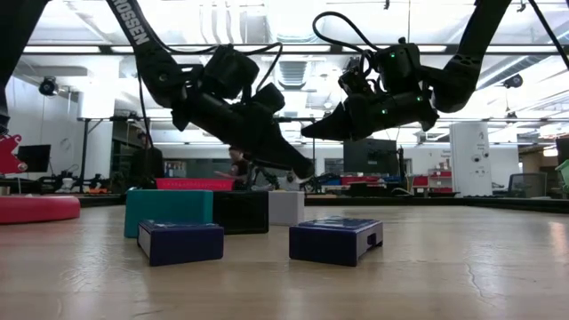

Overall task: Pick & Place Office items
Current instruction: Put the top white black charger adapter into the green bin

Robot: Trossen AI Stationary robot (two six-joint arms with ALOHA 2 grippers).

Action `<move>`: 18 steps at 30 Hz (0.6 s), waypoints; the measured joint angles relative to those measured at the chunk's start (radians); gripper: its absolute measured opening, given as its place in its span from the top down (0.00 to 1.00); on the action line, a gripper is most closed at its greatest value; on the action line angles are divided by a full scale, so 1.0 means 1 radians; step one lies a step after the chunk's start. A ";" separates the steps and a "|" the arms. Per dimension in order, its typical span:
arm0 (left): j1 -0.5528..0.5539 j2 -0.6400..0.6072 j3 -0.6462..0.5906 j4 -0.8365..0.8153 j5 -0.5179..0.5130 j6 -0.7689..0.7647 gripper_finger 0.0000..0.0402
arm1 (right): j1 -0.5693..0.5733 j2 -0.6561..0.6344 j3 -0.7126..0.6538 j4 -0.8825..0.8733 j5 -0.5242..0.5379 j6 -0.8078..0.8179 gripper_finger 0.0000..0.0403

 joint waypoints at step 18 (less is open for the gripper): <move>0.000 0.000 0.002 0.005 -0.037 -0.009 0.34 | 0.009 0.000 0.000 0.001 -0.002 0.222 0.35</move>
